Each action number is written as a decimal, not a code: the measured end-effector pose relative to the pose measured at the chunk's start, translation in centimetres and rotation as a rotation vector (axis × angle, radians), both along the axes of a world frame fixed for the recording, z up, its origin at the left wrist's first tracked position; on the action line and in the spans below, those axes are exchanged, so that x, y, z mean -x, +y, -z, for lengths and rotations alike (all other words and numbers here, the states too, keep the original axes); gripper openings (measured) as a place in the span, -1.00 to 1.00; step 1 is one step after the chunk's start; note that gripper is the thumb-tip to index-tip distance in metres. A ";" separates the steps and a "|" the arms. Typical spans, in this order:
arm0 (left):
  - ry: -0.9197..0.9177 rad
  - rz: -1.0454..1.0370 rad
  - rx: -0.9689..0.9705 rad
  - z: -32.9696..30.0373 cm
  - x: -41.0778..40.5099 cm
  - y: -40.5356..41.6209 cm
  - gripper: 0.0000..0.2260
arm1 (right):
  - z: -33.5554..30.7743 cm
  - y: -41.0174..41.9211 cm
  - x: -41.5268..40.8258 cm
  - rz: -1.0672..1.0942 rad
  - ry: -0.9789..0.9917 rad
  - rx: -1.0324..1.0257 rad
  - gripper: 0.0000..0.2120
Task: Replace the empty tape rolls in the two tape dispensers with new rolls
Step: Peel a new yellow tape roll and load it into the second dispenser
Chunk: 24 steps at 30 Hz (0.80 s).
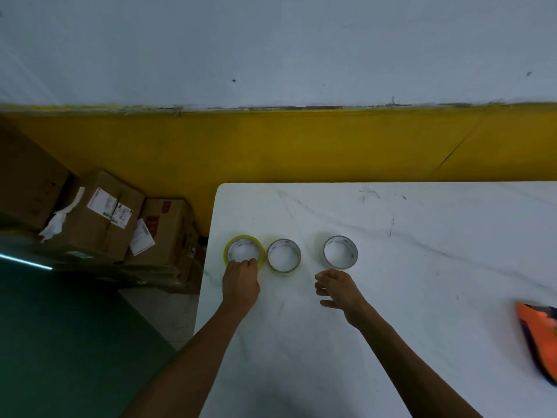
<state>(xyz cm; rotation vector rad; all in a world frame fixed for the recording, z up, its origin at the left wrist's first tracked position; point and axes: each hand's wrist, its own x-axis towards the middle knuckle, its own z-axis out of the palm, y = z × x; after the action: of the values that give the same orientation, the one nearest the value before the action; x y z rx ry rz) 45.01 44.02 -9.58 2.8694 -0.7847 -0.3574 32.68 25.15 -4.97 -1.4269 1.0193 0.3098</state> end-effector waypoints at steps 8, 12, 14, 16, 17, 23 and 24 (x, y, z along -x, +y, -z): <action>0.125 -0.336 0.200 -3.3 -1.2 -0.6 -0.70 | -1.7 -0.3 -0.6 -0.006 -0.060 0.029 -0.85; 0.231 -0.447 0.417 -6.4 -2.3 -1.2 -0.65 | -4.2 -0.1 -1.9 -0.015 -0.133 0.023 -0.85; 0.282 -0.462 0.516 -8.5 -2.4 -2.1 -0.67 | -5.6 0.2 -2.6 -0.020 -0.173 0.023 -0.87; 0.372 -0.474 0.629 -11.1 -2.0 -3.4 -0.78 | -6.9 0.6 -3.3 -0.021 -0.229 0.042 -0.89; 0.434 -0.485 0.695 -12.1 -1.7 -4.1 -0.81 | -7.6 0.9 -3.6 -0.023 -0.266 0.070 -0.88; 0.603 -0.471 0.821 -14.8 0.2 -6.8 -0.83 | -10.4 1.7 -4.9 -0.104 -0.457 0.355 -0.88; 0.596 -0.472 0.823 -14.8 0.4 -6.9 -0.83 | -10.6 1.5 -4.8 -0.107 -0.461 0.363 -0.88</action>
<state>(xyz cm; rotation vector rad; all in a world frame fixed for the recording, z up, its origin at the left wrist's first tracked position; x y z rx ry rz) 44.58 37.07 5.21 1.9188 -0.0791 -0.6018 37.48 26.68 5.66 -1.7785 0.6389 -0.1372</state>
